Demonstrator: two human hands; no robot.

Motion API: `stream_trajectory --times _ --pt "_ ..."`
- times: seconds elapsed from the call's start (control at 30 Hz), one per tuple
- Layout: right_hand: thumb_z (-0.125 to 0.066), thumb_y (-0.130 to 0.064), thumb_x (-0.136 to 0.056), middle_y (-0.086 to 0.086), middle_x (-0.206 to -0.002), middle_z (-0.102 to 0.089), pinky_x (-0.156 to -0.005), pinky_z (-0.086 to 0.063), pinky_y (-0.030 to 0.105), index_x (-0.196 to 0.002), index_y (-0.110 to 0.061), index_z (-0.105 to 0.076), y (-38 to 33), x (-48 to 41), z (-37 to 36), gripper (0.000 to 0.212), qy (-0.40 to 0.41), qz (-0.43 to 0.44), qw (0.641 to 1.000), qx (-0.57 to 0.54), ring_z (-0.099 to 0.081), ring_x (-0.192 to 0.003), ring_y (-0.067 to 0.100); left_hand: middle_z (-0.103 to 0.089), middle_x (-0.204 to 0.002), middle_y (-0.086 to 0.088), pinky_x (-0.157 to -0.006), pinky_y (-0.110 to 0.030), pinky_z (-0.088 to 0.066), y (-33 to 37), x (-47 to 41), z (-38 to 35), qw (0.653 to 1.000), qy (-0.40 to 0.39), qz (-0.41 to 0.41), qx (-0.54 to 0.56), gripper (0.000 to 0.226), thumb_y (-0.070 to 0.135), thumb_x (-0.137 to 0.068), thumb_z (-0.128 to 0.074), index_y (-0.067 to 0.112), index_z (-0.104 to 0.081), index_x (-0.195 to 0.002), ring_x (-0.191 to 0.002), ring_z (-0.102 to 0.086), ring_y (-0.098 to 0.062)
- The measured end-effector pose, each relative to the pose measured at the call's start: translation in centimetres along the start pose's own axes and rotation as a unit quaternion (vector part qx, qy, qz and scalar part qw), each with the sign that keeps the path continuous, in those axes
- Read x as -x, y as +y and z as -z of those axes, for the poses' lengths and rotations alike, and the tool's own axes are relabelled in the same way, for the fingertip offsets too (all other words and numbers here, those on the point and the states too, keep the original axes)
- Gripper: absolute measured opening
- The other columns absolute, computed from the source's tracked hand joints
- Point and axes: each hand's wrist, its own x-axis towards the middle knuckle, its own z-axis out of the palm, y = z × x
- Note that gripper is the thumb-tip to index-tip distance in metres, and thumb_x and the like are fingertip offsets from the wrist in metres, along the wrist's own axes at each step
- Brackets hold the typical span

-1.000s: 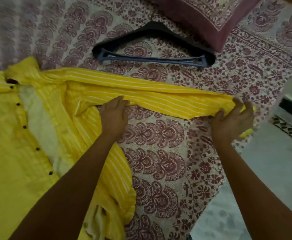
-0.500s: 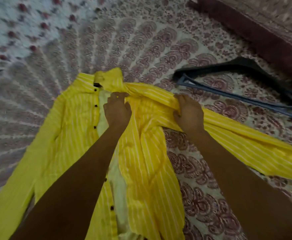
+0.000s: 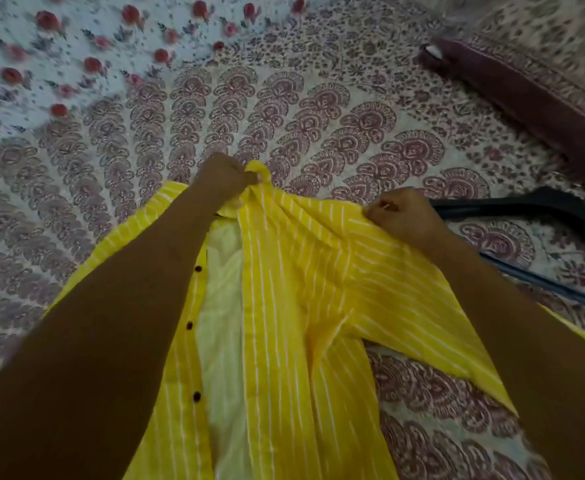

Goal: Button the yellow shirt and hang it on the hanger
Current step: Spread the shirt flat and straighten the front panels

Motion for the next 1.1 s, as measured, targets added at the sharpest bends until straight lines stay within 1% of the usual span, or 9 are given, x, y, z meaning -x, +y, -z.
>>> stream_trajectory --times 0.1,0.2,0.3,0.47,0.67,0.83,0.93,1.03,1.1 --pt "-0.057 -0.02 -0.087 0.019 -0.086 -0.067 -0.069 -0.046 0.034 -0.091 -0.004 -0.067 -0.3 -2.1 0.4 0.019 0.11 -0.002 0.989 0.095 -0.062 -0.081 0.035 -0.064 -0.051 0.005 -0.052 -0.015 -0.05 0.5 -2.3 1.1 0.99 0.08 -0.012 0.119 0.02 0.021 -0.076 -0.075 0.007 -0.06 -0.079 -0.049 -0.061 -0.004" --pt "-0.052 -0.005 -0.081 0.021 -0.108 -0.06 -0.078 -0.044 0.044 -0.11 -0.007 -0.058 -0.5 -2.6 -1.3 0.03 0.21 0.058 0.931 0.293 -0.057 -0.095 0.04 -0.056 -0.12 -0.016 -0.09 -0.03 -0.045 0.4 -2.4 0.5 0.996 0.044 -0.065 0.05 0.077 0.022 -0.06 -0.079 0.007 -0.046 -0.128 -0.11 -0.055 -0.025" --pt "-0.054 0.004 -0.068 0.022 -0.098 -0.06 -0.059 -0.045 0.038 -0.102 -0.005 -0.06 -0.4 -0.7 -3.7 0.036 0.232 0.143 0.912 0.307 -0.059 -0.075 0.039 -0.04 -0.135 -0.028 -0.102 -0.041 -0.04 -1.0 0.7 -1.4 0.988 0.024 -0.15 -0.035 0.08 0.027 -0.061 -0.064 0.006 -0.041 -0.134 -0.126 -0.041 -0.037" --pt "-0.041 -0.025 -0.085 0.009 -0.093 -0.06 -0.046 -0.037 0.029 -0.097 -0.012 -0.059 0.3 10.1 -8.2 0.025 0.163 0.091 0.974 0.127 -0.059 -0.064 0.029 -0.056 -0.118 -0.02 -0.097 -0.036 -0.041 -5.4 12.0 -4.9 0.979 0.102 -0.172 0.019 0.045 0.018 -0.073 -0.054 0.005 -0.06 -0.116 -0.109 -0.056 -0.033" --pt "-0.044 -0.044 -0.085 0.006 -0.103 -0.058 -0.069 -0.045 0.03 -0.106 -0.015 -0.056 2.2 26.5 -11.4 0.038 0.068 -0.052 0.995 0.057 -0.058 -0.09 0.023 -0.069 -0.088 -0.012 -0.079 -0.038 -0.051 -11.1 28.5 -8.5 0.999 0.015 0.019 0.023 0.042 0.033 -0.078 -0.066 0.01 -0.059 -0.113 -0.082 -0.067 -0.028" --pt "-0.051 -0.024 -0.089 0.009 -0.081 -0.059 -0.056 -0.039 0.03 -0.102 -0.008 -0.058 2.1 32.2 -11.1 0.022 0.049 -0.129 0.99 0.034 -0.056 -0.068 0.028 -0.069 -0.087 -0.018 -0.075 -0.031 -0.046 -11.8 35.5 -8.4 0.974 -0.084 0.204 0.045 0.035 0.03 -0.075 -0.074 0.005 -0.06 -0.095 -0.087 -0.063 -0.027" --pt "-0.052 -0.017 -0.092 0.001 -0.058 -0.046 -0.051 -0.03 0.03 -0.091 -0.004 -0.057 2.2 32.7 -10.6 0.014 0.038 -0.182 0.98 -0.073 -0.044 -0.052 0.02 -0.053 -0.048 -0.006 -0.053 -0.023 -0.032 -11.7 38.1 -8.2 0.948 -0.159 0.219 0.168 0.03 0.018 -0.08 -0.07 0.011 -0.052 -0.057 -0.057 -0.045 -0.012" --pt "-0.051 -0.023 -0.091 0.005 -0.063 -0.047 -0.06 -0.037 0.032 -0.075 -0.016 -0.051 2.2 32.2 -9.2 0.018 0.08 -0.279 0.927 -0.236 -0.045 -0.06 0.02 -0.041 -0.052 0.007 -0.053 -0.028 -0.032 -13.3 38.6 -6.8 0.929 -0.014 0.245 0.275 0.033 0.015 -0.087 -0.061 0.021 -0.041 -0.062 -0.051 -0.038 -0.007" --pt "-0.048 -0.016 -0.094 0.005 -0.068 -0.05 -0.065 -0.04 0.033 -0.075 -0.015 -0.051 2.7 31.9 -8.4 0.019 0.123 -0.314 0.908 -0.248 -0.046 -0.063 0.019 -0.048 -0.066 0.001 -0.055 -0.028 -0.038 -15.1 38.3 -5.4 0.879 0.115 0.293 0.359 0.025 0.015 -0.09 -0.056 0.022 -0.043 -0.07 -0.06 -0.046 -0.012"
